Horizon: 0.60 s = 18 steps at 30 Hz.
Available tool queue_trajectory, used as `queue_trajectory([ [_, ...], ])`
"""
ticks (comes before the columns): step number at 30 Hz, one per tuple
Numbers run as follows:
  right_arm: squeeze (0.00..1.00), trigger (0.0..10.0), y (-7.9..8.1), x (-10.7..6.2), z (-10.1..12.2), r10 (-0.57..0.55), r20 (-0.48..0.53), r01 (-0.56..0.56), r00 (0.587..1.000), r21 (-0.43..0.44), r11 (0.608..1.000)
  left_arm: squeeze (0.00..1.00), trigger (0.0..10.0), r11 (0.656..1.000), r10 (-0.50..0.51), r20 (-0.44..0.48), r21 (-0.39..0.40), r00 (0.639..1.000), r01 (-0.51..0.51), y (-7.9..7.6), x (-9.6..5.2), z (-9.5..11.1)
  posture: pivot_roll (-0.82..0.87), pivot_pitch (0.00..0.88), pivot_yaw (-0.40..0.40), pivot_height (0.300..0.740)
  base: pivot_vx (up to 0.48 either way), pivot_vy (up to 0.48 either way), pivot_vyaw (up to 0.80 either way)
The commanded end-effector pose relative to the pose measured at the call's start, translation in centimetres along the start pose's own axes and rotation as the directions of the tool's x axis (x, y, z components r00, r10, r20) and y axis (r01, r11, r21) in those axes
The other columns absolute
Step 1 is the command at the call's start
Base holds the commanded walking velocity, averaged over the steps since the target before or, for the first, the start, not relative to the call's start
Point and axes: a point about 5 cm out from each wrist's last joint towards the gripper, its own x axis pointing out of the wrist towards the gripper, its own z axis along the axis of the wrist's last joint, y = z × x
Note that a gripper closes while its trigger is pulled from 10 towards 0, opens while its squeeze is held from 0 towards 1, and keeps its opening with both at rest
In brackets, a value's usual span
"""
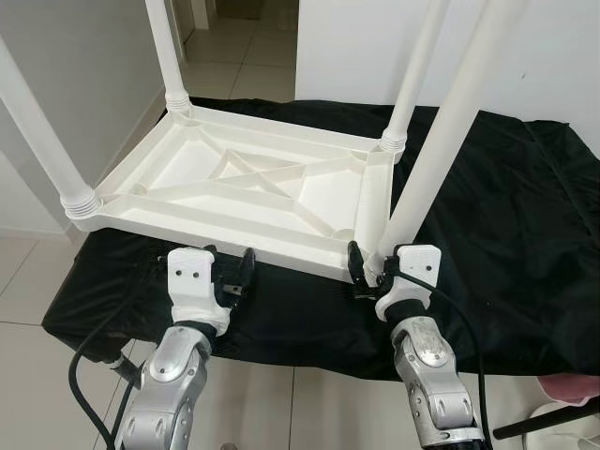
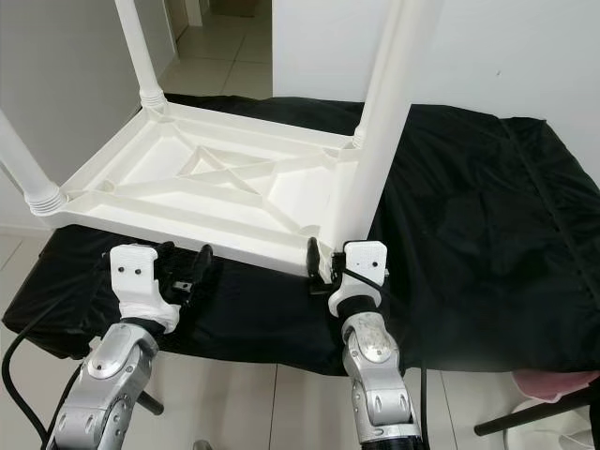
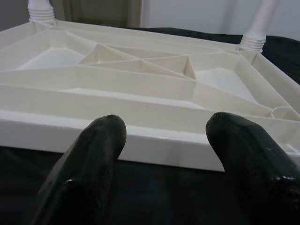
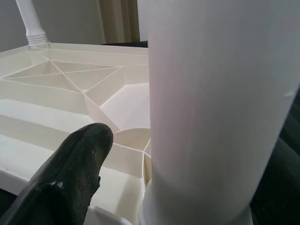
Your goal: Building children table
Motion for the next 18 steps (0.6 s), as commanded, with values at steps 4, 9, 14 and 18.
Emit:
queue_trajectory([
  [4, 0.00, 10.0, 0.05, 0.12, -0.27, 0.007, -0.012, -0.007, 1.000, 0.000, 1.000, 0.00, 10.0, 1.000, -0.017, -0.010, -0.011, 1.000, 0.017, -0.12, -0.05, -0.19, -0.03, 0.097, 0.005, 0.740, 0.000, 0.000, 0.00],
  [9, 0.00, 10.0, 0.09, 0.21, -0.22, 0.012, -0.009, -0.012, 1.000, -0.002, 1.000, 0.00, 10.0, 1.000, -0.011, -0.008, -0.015, 1.000, 0.011, -0.05, -0.01, -0.18, -0.03, 0.091, 0.005, 0.740, 0.000, 0.000, 0.00],
  [14, 0.00, 10.0, 0.29, 0.34, -0.16, 0.017, -0.006, -0.017, 1.000, -0.001, 1.000, 0.00, 10.0, 1.000, -0.021, -0.008, -0.014, 1.000, 0.020, -0.32, 0.03, -0.18, -0.02, 0.096, 0.012, 0.740, 0.000, 0.000, 0.00],
  [18, 0.00, 10.0, 0.28, 0.38, -0.13, 0.018, -0.005, -0.018, 1.000, 0.000, 1.000, 0.00, 10.0, 1.000, -0.021, -0.010, -0.013, 1.000, 0.021, -0.33, 0.00, -0.15, -0.01, 0.099, 0.009, 0.740, 0.000, 0.000, 0.00],
])
